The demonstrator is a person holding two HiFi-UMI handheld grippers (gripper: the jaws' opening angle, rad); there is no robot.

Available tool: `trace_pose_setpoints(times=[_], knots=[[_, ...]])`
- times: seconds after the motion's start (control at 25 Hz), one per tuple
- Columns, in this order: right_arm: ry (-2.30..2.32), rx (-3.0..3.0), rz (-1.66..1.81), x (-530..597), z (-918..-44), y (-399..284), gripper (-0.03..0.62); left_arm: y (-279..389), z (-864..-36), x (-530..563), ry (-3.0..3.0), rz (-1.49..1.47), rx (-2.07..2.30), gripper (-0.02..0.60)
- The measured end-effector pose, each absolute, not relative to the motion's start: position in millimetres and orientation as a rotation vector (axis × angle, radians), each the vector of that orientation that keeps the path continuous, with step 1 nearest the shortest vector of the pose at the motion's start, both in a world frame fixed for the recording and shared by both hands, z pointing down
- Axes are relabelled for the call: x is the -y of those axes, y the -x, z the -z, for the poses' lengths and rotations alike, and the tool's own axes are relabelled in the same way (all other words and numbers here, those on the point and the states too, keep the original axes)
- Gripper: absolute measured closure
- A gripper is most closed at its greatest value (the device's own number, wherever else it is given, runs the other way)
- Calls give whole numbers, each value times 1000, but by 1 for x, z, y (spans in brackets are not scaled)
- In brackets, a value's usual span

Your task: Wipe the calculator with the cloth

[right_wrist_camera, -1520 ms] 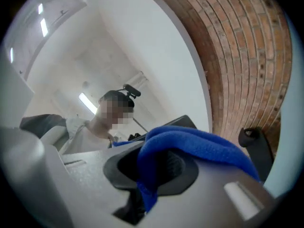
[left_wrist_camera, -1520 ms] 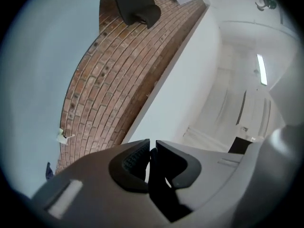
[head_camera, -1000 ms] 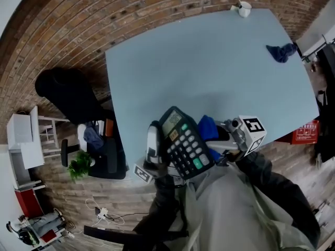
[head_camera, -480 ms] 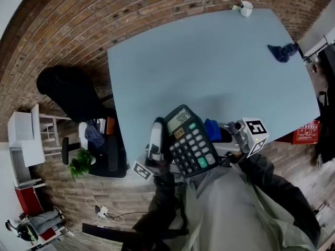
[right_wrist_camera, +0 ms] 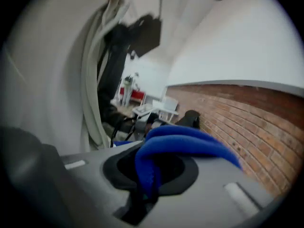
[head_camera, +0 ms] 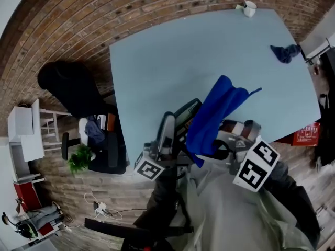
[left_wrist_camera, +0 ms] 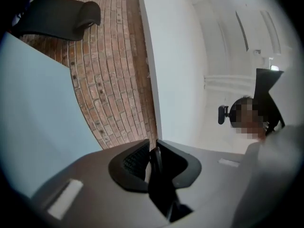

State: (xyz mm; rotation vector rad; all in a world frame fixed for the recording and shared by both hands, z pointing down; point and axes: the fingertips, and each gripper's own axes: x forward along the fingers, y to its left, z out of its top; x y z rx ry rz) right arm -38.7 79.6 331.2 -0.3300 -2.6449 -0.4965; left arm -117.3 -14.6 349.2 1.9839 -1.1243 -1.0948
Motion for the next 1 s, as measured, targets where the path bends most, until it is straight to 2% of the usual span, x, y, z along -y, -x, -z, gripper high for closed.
trace_pose_setpoints(times=[0.16, 0.4, 0.76, 1.0], knots=[[376, 2583, 485, -78, -355, 58, 533, 103, -361, 13, -2012, 1002, 1133, 529], [-77, 2706, 355, 10, -358, 55, 533, 117, -371, 8, -1964, 1030, 1157, 529], [292, 2586, 366, -81, -379, 77, 533, 120, -398, 12, -1894, 1018, 1164, 529], [37, 2677, 202, -27, -387, 63, 533, 127, -394, 13, -1940, 974, 1219, 525]])
